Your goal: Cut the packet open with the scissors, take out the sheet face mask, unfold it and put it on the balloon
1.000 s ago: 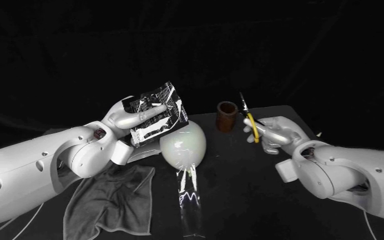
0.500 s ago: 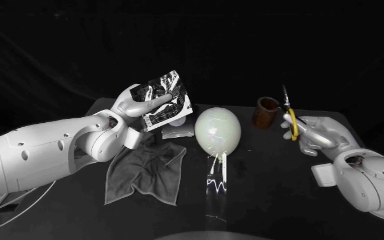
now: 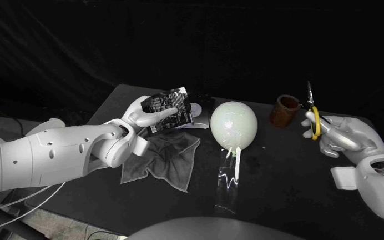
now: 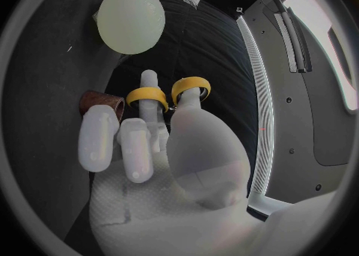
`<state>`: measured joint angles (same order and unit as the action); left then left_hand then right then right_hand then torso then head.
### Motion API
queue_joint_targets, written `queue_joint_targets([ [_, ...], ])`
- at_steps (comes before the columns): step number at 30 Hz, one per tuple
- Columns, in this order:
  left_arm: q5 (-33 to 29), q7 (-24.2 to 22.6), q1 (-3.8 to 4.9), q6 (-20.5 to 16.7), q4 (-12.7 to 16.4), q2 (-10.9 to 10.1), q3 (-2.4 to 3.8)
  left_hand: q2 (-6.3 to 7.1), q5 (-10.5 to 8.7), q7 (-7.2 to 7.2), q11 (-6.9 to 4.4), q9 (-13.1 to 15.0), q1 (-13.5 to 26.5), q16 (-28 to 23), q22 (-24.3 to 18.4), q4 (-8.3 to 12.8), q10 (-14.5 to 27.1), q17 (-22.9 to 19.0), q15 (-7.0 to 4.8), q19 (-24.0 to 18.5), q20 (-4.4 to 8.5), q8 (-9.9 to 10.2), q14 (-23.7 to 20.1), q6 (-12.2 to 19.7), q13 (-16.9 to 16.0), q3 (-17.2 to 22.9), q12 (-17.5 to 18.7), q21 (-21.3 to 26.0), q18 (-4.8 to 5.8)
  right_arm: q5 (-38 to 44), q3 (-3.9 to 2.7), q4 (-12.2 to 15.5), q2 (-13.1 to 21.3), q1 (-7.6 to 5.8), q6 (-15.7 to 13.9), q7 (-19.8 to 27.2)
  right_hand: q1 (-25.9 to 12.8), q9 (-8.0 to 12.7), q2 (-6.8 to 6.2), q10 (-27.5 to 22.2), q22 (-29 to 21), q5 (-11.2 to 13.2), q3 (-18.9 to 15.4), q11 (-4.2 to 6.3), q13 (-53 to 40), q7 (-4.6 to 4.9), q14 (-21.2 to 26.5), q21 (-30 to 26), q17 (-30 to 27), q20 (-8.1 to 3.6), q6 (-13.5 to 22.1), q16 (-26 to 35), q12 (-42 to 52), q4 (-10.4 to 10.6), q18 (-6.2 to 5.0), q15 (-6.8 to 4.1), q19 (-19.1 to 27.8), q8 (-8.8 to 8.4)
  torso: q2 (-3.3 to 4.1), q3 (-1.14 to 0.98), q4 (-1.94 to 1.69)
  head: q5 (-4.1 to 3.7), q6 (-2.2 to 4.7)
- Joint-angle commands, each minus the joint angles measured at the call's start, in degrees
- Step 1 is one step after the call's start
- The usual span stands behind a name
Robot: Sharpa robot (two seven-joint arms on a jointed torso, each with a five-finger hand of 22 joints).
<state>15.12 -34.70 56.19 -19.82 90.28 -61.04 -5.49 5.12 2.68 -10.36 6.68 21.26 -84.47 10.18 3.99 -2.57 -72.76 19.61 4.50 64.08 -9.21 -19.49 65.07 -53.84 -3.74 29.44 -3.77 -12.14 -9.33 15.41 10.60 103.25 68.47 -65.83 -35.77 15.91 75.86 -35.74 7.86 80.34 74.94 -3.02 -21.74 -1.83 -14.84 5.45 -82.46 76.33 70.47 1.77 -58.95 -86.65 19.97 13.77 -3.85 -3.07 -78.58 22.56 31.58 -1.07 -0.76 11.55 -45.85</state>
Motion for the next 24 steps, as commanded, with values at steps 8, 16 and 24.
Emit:
queue_joint_targets([
  [8,5.84,-2.61,-4.06,-0.32,-3.43,1.67,0.10,3.77,0.10,-0.94,1.13,-1.84,-0.17,-3.03,-0.20,2.59,3.23,-0.84,1.88,-5.16,-1.56,3.22,-4.59,1.09,0.17,-1.05,0.29,1.97,0.69,0.55,-0.04,0.12,0.32,0.03,1.10,1.16,8.03,-0.04,7.77,4.36,6.30,0.20,-0.64,3.36,-4.01,-3.03,-3.14,-0.13,0.08,-0.03,-2.76,-0.16,0.74,0.06,-0.09,-1.69,0.02,0.32,-0.08,-0.01,0.07,1.32,-0.68],
  [16,10.50,-1.22,-5.47,0.32,-5.59,2.88,0.15,5.61,0.08,-1.24,2.14,-2.97,0.66,-5.48,-0.50,2.78,7.06,-1.91,3.27,-10.73,-4.22,5.14,-8.63,2.24,0.27,0.37,0.35,5.29,1.55,0.51,-0.04,0.30,0.48,0.03,1.12,1.16,8.03,-0.04,7.77,4.36,6.30,0.20,-0.64,3.36,-4.01,-3.03,-3.14,-0.13,0.08,-0.03,-2.76,-0.16,0.74,0.06,-0.09,-1.69,0.02,0.32,-0.09,-0.11,0.09,1.47,-1.00],
  [24,12.18,0.23,-5.71,0.19,-6.95,3.42,0.20,7.70,0.07,-1.31,3.14,-3.75,1.80,-6.58,-0.35,2.86,10.89,-2.93,4.33,-14.25,-6.19,6.60,-11.48,3.90,0.25,0.66,0.33,7.55,1.23,0.43,-0.04,0.54,0.65,0.03,1.20,1.20,7.99,-0.13,7.84,4.34,6.29,0.20,-0.79,3.35,-4.09,-3.01,-3.12,-0.16,-0.01,-0.02,-2.75,-0.13,0.72,0.12,-0.09,-1.68,0.04,0.30,-0.11,-0.09,0.16,1.41,-1.11],
])
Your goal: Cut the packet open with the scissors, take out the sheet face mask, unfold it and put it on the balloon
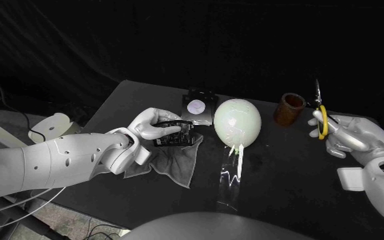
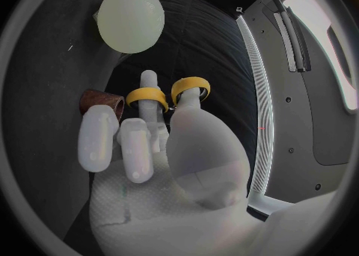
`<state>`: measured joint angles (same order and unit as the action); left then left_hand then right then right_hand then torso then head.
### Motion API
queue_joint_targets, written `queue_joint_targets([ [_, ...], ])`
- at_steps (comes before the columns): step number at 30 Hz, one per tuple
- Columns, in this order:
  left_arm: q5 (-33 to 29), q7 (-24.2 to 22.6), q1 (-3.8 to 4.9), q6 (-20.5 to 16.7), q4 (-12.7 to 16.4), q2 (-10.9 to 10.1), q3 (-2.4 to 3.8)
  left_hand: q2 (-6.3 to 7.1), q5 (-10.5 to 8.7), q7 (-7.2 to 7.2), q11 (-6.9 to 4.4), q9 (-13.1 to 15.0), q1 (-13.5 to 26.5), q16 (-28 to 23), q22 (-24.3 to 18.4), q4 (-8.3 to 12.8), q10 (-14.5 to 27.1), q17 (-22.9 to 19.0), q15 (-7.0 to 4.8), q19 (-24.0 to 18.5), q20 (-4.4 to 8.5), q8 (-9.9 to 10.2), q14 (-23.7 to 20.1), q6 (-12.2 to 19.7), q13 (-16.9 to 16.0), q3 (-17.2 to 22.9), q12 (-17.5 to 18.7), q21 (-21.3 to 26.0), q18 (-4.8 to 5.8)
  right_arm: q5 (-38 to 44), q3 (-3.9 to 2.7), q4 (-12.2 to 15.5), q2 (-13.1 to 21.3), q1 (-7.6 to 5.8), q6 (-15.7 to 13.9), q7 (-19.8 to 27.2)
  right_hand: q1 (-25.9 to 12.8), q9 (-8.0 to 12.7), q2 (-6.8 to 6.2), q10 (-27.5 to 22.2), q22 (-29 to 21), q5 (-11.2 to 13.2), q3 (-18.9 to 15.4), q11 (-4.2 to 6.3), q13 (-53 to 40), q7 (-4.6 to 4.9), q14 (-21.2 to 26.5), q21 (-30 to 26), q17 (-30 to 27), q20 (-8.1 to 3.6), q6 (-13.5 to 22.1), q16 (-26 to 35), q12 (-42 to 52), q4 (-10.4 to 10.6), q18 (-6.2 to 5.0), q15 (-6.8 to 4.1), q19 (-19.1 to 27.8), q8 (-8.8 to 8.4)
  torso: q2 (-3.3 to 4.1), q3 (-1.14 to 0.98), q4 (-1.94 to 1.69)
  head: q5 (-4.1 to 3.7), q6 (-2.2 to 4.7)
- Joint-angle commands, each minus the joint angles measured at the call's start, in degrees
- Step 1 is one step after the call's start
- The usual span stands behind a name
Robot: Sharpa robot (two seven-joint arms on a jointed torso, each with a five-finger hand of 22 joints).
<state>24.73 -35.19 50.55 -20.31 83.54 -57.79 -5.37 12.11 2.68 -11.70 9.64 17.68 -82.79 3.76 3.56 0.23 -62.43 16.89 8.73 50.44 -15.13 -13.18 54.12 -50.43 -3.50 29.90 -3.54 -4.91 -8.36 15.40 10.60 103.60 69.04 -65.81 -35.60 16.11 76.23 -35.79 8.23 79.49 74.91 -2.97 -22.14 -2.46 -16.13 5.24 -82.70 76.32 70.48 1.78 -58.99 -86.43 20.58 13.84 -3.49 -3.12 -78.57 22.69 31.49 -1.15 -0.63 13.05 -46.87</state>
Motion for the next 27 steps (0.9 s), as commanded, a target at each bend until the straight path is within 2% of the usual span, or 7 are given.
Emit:
queue_joint_targets([
  [1,2.63,0.77,-0.08,0.57,-0.30,0.18,0.09,0.89,0.07,0.02,0.30,-0.27,0.25,-0.16,0.11,0.08,0.94,-0.35,0.22,-0.90,-0.52,0.46,-0.87,0.68,-0.01,0.12,0.09,0.50,0.10,0.44,-0.05,0.22,0.10,0.00,1.03,1.00,7.62,-0.08,7.47,5.19,6.33,0.15,-0.40,3.98,-2.81,-2.80,-2.88,-0.16,-0.01,-0.02,-2.71,-0.36,0.11,0.05,-0.45,-1.63,0.03,0.17,-0.01,-0.01,0.02,-0.11,-0.08],
  [8,1.82,0.62,-0.09,-0.30,-0.45,-0.13,0.33,1.65,0.07,-0.34,0.80,-0.67,1.06,-0.14,0.14,0.04,2.47,-0.89,0.66,-1.97,-1.27,1.13,-2.13,1.55,-0.03,-0.87,0.09,1.03,-0.36,0.40,-0.05,0.25,0.13,0.00,1.09,1.00,7.57,-0.18,7.55,5.16,6.32,0.15,-0.60,3.96,-2.92,-2.78,-2.82,-0.18,-0.25,0.00,-2.67,-0.30,0.08,0.13,-0.46,-1.61,0.04,0.14,-0.05,-0.01,-0.15,-0.36,-0.07],
  [13,1.28,0.73,0.11,-0.68,-0.54,-0.43,0.95,1.97,0.07,-0.40,1.14,-0.86,1.41,-0.18,0.13,0.10,3.53,-1.21,0.97,-2.73,-1.46,1.42,-2.91,1.92,-0.03,-1.67,0.12,1.22,-0.41,0.39,-0.05,0.20,0.10,0.00,1.07,1.05,7.52,-0.27,7.60,5.09,6.23,0.15,-0.81,3.93,-3.02,-2.75,-2.77,-0.33,-0.43,0.01,-2.61,-0.24,0.03,0.20,-0.50,-1.59,0.16,0.09,0.00,0.03,-0.08,-0.58,-0.03],
  [15,1.01,0.75,0.27,-0.79,-0.79,-0.43,1.18,1.96,0.06,-0.21,1.74,-1.17,1.48,-0.26,-0.15,0.29,5.90,-1.85,1.62,-7.06,-1.55,1.99,-4.90,2.78,-0.01,-2.76,0.15,1.59,0.06,0.38,-0.05,0.19,0.10,0.00,1.06,1.08,7.53,-0.36,7.60,5.01,6.13,0.15,-1.01,3.91,-3.10,-2.72,-2.67,-0.50,-0.82,0.03,-2.53,-0.15,-0.03,0.22,-0.54,-1.57,0.30,0.04,0.00,0.03,-0.09,-0.66,0.00],
  [19,0.11,0.95,1.04,-0.93,-2.12,-0.29,1.74,1.69,0.06,-0.30,1.70,-1.43,1.46,-0.25,-0.26,0.45,7.77,-2.38,1.87,-10.01,-1.57,2.45,-6.47,3.51,-0.02,-3.93,0.13,1.69,0.53,0.29,-0.05,0.21,0.12,0.00,1.05,1.15,7.56,-0.46,7.62,4.90,6.07,0.15,-1.22,3.87,-3.20,-2.68,-2.58,-0.60,-1.12,0.06,-2.44,-0.07,-0.10,0.22,-0.57,-1.54,0.38,-0.02,0.03,0.02,-0.01,-0.83,-0.04],
  [27,-1.10,1.28,2.12,-0.82,-4.60,0.08,2.03,1.24,0.06,-0.61,2.20,-1.59,1.52,-0.12,-0.23,0.49,8.57,-2.80,2.19,-11.13,-1.56,2.65,-7.36,3.76,-0.09,-5.38,0.04,1.58,0.83,0.18,-0.05,0.14,0.12,0.00,1.02,1.24,7.75,-0.73,7.74,4.51,5.88,0.15,-1.79,3.75,-3.45,-2.55,-2.24,-0.95,-2.32,0.14,-2.14,0.26,-0.39,0.17,-0.65,-1.44,0.65,-0.25,-0.03,-0.04,-0.06,-1.11,-0.29],
])
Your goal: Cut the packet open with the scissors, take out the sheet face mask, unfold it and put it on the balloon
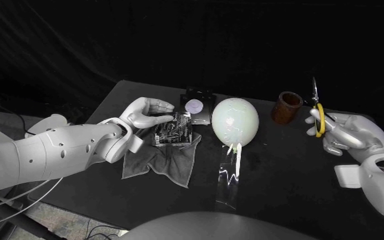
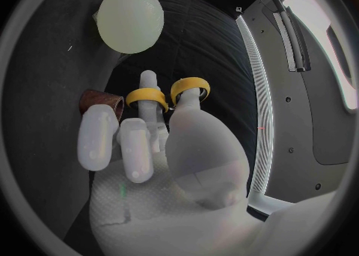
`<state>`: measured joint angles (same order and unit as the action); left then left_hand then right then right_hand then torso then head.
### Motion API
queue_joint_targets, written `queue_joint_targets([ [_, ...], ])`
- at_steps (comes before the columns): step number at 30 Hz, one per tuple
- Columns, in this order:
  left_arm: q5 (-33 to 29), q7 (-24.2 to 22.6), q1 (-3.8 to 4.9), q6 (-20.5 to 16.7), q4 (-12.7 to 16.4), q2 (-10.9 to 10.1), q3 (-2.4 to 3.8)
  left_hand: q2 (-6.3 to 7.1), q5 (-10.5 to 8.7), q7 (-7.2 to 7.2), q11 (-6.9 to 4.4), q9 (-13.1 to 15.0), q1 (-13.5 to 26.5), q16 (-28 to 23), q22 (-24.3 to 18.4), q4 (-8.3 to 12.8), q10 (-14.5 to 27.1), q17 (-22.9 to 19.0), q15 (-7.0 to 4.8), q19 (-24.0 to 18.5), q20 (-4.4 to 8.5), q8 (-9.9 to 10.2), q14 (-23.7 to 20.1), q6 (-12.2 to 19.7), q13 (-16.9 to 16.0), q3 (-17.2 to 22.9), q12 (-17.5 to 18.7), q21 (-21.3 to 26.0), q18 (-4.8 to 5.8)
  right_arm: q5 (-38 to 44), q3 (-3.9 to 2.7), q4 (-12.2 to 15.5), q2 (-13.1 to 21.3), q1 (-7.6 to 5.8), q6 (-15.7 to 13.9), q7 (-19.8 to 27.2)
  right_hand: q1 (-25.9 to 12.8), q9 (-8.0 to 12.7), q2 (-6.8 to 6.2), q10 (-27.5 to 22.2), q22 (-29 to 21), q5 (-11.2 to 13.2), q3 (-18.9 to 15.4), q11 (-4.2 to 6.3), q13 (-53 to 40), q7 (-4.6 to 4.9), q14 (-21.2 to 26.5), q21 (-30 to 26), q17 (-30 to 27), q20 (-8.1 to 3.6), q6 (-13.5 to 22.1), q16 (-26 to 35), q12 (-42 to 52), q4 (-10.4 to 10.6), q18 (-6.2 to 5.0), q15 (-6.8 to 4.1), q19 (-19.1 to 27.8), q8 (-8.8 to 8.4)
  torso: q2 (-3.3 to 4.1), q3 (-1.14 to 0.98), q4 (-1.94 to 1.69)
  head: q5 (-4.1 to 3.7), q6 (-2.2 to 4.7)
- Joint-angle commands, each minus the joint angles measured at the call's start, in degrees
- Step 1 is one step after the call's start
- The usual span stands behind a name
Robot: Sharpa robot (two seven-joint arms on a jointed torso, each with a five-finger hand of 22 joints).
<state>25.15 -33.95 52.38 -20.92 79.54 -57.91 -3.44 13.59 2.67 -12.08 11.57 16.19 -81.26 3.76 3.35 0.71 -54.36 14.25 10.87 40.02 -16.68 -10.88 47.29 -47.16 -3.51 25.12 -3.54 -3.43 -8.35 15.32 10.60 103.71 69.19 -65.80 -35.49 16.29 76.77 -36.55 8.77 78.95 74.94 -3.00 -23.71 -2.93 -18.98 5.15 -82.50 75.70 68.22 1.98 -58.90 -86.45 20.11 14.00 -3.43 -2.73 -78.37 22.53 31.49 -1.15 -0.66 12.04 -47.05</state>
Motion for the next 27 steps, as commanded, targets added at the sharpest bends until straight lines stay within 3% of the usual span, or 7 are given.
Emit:
queue_joint_targets([
  [1,-1.76,0.01,0.40,-0.19,-0.97,0.25,0.14,-0.28,0.06,-0.28,0.32,-0.11,-0.01,-0.11,-0.02,0.01,0.53,-0.18,0.08,-0.82,-0.01,0.34,-0.59,0.48,-0.08,-0.71,0.04,0.10,0.84,0.24,-0.05,0.02,-0.03,0.00,0.90,1.08,7.21,0.03,7.20,5.04,5.84,0.18,-0.22,4.22,-0.60,-2.45,-2.44,-0.33,-0.07,-0.07,-2.23,0.28,0.07,0.01,-0.71,-1.83,0.45,-0.09,-0.05,-0.04,-0.03,-0.13,-0.11],
  [8,-3.65,-0.39,1.44,0.07,-2.92,0.65,0.57,-0.74,0.07,-0.70,0.55,-0.18,-0.21,-0.18,-0.10,0.09,0.84,-0.70,0.31,-2.15,-0.02,0.38,-1.98,0.45,-0.09,-1.55,0.02,0.18,1.07,0.23,-0.05,-0.15,-0.03,0.00,1.04,1.13,7.58,-0.28,7.28,4.53,5.64,0.18,-0.87,4.04,-0.88,-2.27,-2.07,-0.70,-1.34,0.06,-1.83,0.68,-0.34,-0.17,-0.80,-1.69,0.74,-0.42,-0.12,-0.01,-0.01,-0.49,-0.06],
  [17,-5.22,-0.08,4.95,1.07,-3.45,1.47,0.74,-1.71,0.07,-1.44,0.37,-0.13,-0.92,0.12,0.02,0.38,0.22,-0.66,0.22,-1.65,0.03,0.05,-1.27,-0.26,-0.19,-1.84,-0.21,-0.01,1.16,2.95,-0.05,-0.20,-0.18,-0.10,2.17,-0.08,13.82,-0.87,6.98,2.66,5.52,0.00,-1.62,3.51,-1.72,-1.61,-1.80,-1.09,-2.23,0.51,0.46,1.22,-2.43,-4.85,-0.88,-1.25,1.00,-2.69,-0.13,0.03,0.07,-1.70,0.52],
  [20,-6.69,0.36,6.49,1.47,-2.97,1.97,0.75,-2.18,0.07,-1.62,0.20,-0.12,-1.25,0.50,0.32,0.56,-0.30,-0.58,-0.03,0.90,0.07,-0.14,-0.42,-0.68,-0.21,-1.87,-0.28,-0.51,0.88,4.65,-0.06,-0.34,-0.34,-0.38,2.48,-1.15,16.37,-0.92,7.47,2.44,5.60,-0.11,-1.46,3.54,-1.88,-1.61,-1.82,-1.02,-2.12,0.54,0.37,1.28,-3.21,-6.73,-0.88,-1.24,0.92,-3.40,-0.14,0.03,0.04,-2.73,1.09],
  [22,-7.82,0.77,7.52,1.88,-2.46,2.42,0.75,-2.72,0.09,-1.68,-0.12,-0.10,-1.47,1.98,1.10,0.71,-1.55,-0.12,-0.75,6.49,0.29,-0.50,2.29,-1.52,-0.27,-1.78,-0.54,-2.13,-0.33,6.11,-0.07,-0.81,-0.68,-0.81,2.75,-2.20,20.94,-1.07,7.85,2.35,5.69,-2.07,-0.34,3.57,-1.79,-1.66,-1.93,-0.96,-1.77,0.48,0.45,1.33,-4.46,-10.15,-0.85,-1.26,0.85,-4.28,-0.17,0.03,0.02,-3.93,1.72],
  [24,-8.43,1.13,8.26,2.20,-2.02,2.86,0.75,-3.15,0.10,-1.61,-0.58,-0.09,-1.43,3.31,1.66,0.70,-3.08,0.35,-1.42,9.28,0.50,-0.84,4.75,-2.41,-0.33,-1.60,-0.98,-3.68,-1.73,7.48,-0.07,-1.35,-1.10,-1.43,3.10,-3.23,22.06,-1.18,7.94,2.41,5.71,-2.84,-0.01,3.48,-1.71,-1.33,-1.99,-0.96,-1.51,0.51,0.44,1.32,-4.90,-11.09,-0.85,-1.26,0.85,-4.52,-0.21,0.07,0.02,-4.44,2.09],
  [27,-9.22,1.42,9.23,2.73,-1.62,3.70,0.75,-3.99,0.43,-1.41,-1.16,-0.06,-1.63,5.99,2.47,0.66,-5.21,1.41,-2.79,12.93,1.25,-1.23,9.59,-3.47,-0.49,-0.99,-1.74,-5.78,-2.32,10.65,-0.08,-2.60,-2.08,-3.02,3.55,-5.54,23.74,-1.36,8.12,2.73,5.81,-3.76,1.05,3.19,-1.53,-0.74,-2.18,-0.86,-0.71,0.59,0.46,1.19,-5.50,-12.43,-0.81,-1.08,0.78,-4.88,-0.17,0.01,0.08,-5.72,2.83],
])
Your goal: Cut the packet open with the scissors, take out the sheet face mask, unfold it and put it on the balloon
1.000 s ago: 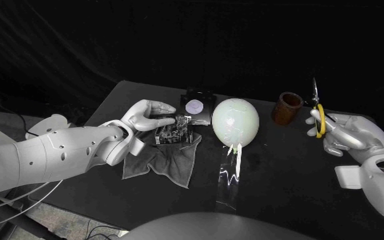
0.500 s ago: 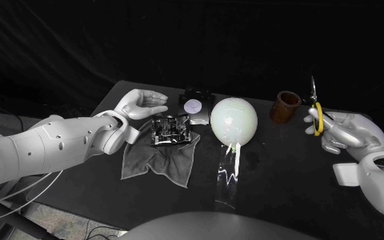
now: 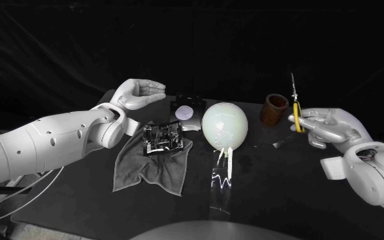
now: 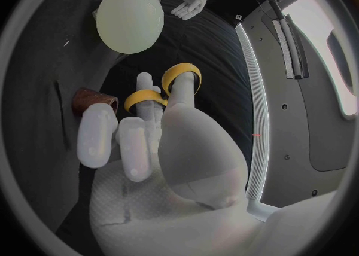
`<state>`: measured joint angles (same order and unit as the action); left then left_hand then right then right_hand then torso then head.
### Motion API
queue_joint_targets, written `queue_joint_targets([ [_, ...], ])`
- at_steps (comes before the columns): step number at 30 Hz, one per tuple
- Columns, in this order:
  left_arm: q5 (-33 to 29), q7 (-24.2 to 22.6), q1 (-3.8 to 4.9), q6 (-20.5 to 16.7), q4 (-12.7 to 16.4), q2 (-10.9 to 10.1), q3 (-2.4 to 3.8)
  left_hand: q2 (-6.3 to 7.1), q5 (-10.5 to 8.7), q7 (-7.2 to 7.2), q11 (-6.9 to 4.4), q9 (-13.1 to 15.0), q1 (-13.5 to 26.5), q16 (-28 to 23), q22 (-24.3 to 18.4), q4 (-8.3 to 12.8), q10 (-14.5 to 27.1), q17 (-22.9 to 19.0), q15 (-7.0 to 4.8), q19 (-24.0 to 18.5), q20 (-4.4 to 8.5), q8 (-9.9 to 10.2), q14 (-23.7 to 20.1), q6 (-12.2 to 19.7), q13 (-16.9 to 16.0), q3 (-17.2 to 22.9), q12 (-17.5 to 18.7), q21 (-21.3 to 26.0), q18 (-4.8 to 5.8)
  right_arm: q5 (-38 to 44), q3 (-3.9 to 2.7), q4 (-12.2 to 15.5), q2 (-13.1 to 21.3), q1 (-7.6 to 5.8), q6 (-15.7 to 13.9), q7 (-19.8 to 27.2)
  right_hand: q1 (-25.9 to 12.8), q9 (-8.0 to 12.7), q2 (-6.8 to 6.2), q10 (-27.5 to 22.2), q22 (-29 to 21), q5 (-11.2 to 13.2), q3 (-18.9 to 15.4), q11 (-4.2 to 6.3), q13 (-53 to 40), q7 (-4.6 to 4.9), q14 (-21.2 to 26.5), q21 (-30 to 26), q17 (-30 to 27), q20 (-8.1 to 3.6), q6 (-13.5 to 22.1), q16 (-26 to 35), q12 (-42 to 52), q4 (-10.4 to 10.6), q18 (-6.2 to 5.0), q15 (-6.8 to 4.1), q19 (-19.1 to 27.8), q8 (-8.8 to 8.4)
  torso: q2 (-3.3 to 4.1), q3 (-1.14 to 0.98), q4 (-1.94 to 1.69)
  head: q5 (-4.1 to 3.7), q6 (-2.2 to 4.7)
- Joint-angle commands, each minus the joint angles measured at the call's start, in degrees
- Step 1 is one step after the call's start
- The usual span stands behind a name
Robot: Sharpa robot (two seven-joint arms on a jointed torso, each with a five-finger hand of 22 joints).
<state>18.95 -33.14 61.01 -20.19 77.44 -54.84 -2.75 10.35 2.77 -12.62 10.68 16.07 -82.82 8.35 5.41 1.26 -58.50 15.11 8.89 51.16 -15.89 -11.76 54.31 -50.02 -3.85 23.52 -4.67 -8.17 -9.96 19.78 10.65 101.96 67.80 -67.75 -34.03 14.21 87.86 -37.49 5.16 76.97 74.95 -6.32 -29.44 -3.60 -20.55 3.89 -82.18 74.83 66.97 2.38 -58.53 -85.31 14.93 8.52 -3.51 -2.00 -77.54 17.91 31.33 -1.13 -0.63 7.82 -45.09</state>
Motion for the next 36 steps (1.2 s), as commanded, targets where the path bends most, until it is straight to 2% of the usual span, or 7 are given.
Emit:
queue_joint_targets([
  [1,-3.35,0.70,0.99,2.22,0.43,1.01,0.06,-0.96,0.18,-0.61,-0.61,0.08,-0.25,2.21,0.74,0.18,-1.76,0.89,-1.25,3.12,1.00,-0.52,4.00,-1.06,-0.14,0.90,-0.81,-1.83,-0.86,7.55,-0.12,-1.50,-1.18,-1.81,2.37,-4.66,12.97,-0.47,11.77,4.91,5.79,-0.47,7.24,3.78,0.11,0.60,-2.63,-0.03,1.05,0.24,-0.02,-0.04,-0.50,-7.20,-0.73,-1.72,0.00,-0.36,0.01,-0.07,0.04,-1.96,1.19],
  [11,-5.77,2.24,4.39,4.29,-1.97,4.16,0.06,-1.80,0.00,0.50,-2.18,-0.15,-0.53,3.93,2.20,0.57,-6.91,1.81,-3.09,7.20,4.02,-1.32,8.19,-4.73,0.24,3.48,-0.94,-5.24,-0.52,17.01,-0.14,-10.02,-7.26,-7.61,5.29,-16.70,13.07,-0.65,11.73,6.21,6.19,2.58,9.65,3.69,0.43,0.68,-2.91,0.47,2.06,0.48,-0.80,-0.19,-1.70,-7.83,-0.63,-1.57,-0.35,-1.32,0.24,-0.05,-0.15,-6.36,4.21],
  [17,-6.26,3.05,5.26,5.46,-2.92,5.92,0.05,-1.80,0.00,0.62,-2.33,-0.29,-0.09,3.93,2.41,0.44,-7.58,1.87,-3.25,7.17,4.21,-1.28,8.70,-5.21,0.27,3.73,-0.59,-5.63,-0.41,19.61,-0.16,-14.90,-10.80,-9.48,5.80,-21.33,13.07,-0.66,11.71,6.30,6.31,2.64,9.79,3.71,0.44,0.65,-2.92,0.68,2.03,0.47,-0.87,-0.17,-1.76,-7.91,-0.58,-1.59,-0.53,-1.38,0.15,-0.07,-0.09,-8.00,5.13],
  [21,-6.12,3.98,5.82,6.62,-3.28,7.05,0.05,-1.30,0.00,0.62,-2.30,-0.54,1.14,3.83,2.48,-0.17,-7.78,1.91,-3.22,7.05,4.18,-0.96,9.02,-5.22,0.31,3.66,0.04,-5.83,-0.36,23.55,-0.17,-18.14,-12.71,-10.90,7.51,-24.92,13.06,-0.68,11.68,6.38,6.58,2.69,9.87,3.73,0.44,0.63,-2.97,1.11,2.15,0.47,-0.94,-0.20,-1.81,-7.98,-0.46,-1.61,-0.89,-1.41,0.18,-0.08,-0.07,-9.92,5.95],
  [25,-5.12,4.90,6.51,7.50,-3.72,7.97,0.04,-0.87,-0.01,0.53,-2.24,-0.70,1.95,3.86,2.48,-0.63,-7.80,1.99,-3.23,7.09,4.12,-0.70,9.30,-5.06,0.30,3.53,0.41,-5.91,-0.39,27.91,-0.17,-20.25,-13.68,-11.49,9.48,-27.34,13.01,-0.70,11.63,6.46,6.78,2.80,9.91,3.75,0.45,0.62,-3.02,1.45,2.28,0.46,-1.03,-0.22,-1.87,-8.04,-0.37,-1.63,-1.18,-1.45,0.21,-0.08,0.01,-11.34,6.17],
  [30,-2.97,6.53,7.51,8.58,-4.60,9.68,0.04,0.15,-0.01,0.49,-2.12,-0.93,3.67,3.71,2.29,-1.67,-7.70,2.07,-3.10,6.96,3.85,-0.35,9.33,-4.80,0.28,2.91,0.88,-5.73,-0.38,33.11,-0.16,-22.82,-13.99,-11.90,12.89,-30.18,12.91,-0.72,11.61,6.56,6.89,2.89,9.93,3.76,0.45,0.61,-3.04,1.63,2.29,0.45,-1.11,-0.21,-1.91,-8.06,-0.32,-1.64,-1.34,-1.49,0.13,-0.08,0.02,-15.05,6.41],
  [36,-1.37,8.27,8.15,9.40,-6.06,12.35,0.06,0.66,-0.01,0.44,-2.04,-1.08,4.75,3.47,2.01,-2.55,-7.63,2.11,-2.96,6.67,3.55,-0.11,9.07,-4.65,0.24,2.46,1.00,-5.38,-0.38,38.67,-0.14,-23.63,-12.90,-12.08,15.76,-30.95,12.66,-0.76,11.57,6.68,6.97,3.09,9.90,3.77,0.46,0.58,-3.09,1.74,2.36,0.44,-1.21,-0.21,-2.02,-8.03,-0.29,-1.64,-1.47,-1.56,0.10,-0.07,0.18,-16.91,6.34],
])
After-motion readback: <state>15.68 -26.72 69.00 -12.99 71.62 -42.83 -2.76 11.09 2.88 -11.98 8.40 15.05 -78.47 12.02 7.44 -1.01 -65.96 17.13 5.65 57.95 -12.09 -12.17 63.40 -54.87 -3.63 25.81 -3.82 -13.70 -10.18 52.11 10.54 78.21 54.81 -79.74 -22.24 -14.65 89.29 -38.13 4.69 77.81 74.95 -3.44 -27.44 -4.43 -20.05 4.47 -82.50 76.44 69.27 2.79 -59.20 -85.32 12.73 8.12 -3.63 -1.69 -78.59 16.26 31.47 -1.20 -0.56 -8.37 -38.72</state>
